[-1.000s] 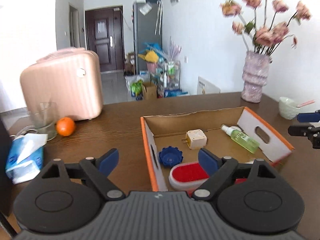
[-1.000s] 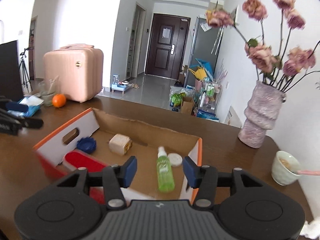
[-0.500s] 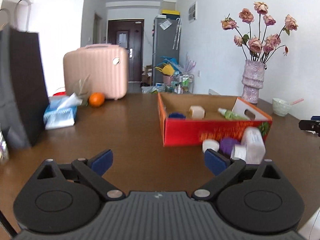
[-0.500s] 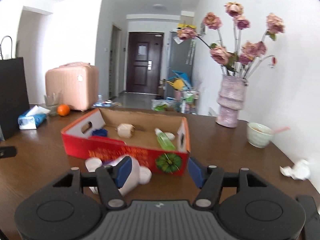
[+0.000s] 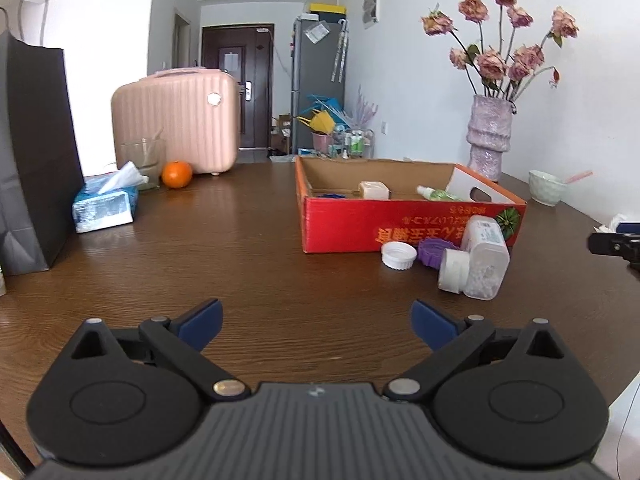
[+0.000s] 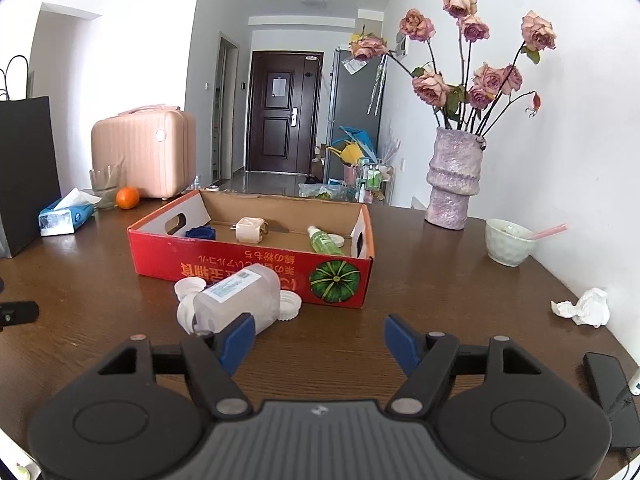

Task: Organize rigid objects
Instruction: 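Withdraw both open tools from the box toward the white container, then grasp the white plastic container with the right tool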

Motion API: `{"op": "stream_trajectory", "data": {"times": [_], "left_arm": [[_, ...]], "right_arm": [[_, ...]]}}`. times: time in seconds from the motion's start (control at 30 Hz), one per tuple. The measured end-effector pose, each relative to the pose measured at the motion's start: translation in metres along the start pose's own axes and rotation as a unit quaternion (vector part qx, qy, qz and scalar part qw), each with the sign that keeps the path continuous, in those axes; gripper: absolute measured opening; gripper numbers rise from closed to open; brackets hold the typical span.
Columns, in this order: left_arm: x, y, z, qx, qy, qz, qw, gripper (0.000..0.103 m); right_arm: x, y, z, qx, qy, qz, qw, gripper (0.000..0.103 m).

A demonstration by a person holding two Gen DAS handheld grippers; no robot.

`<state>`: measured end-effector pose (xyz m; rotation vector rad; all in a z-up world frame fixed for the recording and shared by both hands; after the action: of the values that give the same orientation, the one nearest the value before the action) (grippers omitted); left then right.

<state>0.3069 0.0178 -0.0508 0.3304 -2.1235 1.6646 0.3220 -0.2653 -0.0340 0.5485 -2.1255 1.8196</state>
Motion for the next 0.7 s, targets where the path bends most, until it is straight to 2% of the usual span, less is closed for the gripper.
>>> {"op": "stream_trajectory", "data": {"times": [0.33,0.5,0.7], "left_arm": [[-0.037,-0.017,0.012,-0.009,0.023,-0.004,0.9997,0.103],[-0.063,-0.031,0.029,-0.010,0.058,-0.007,0.9983,0.103],[-0.096,-0.046,0.065,-0.049,0.091,-0.004,0.9946,0.103]], "right_arm": [[-0.040,0.011,-0.021,0.000,-0.018,-0.034,0.999,0.072],[-0.055,0.007,-0.027,-0.003,-0.031,-0.031,0.999,0.072],[-0.078,0.003,-0.022,-0.032,-0.046,-0.039,0.998,0.072]]}}
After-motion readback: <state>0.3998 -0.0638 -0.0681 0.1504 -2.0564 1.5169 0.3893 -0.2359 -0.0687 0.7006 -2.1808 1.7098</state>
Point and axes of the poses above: each gripper's, at about its wrist camera, not at the fingertips, and x roughly against the way its jaws point, z to its right, y to its underside, the point moved 8 cm from there along -x, roughly the way its jaws point, and after that the axes turned 14 degrees about -x, right-handed, at the moved point
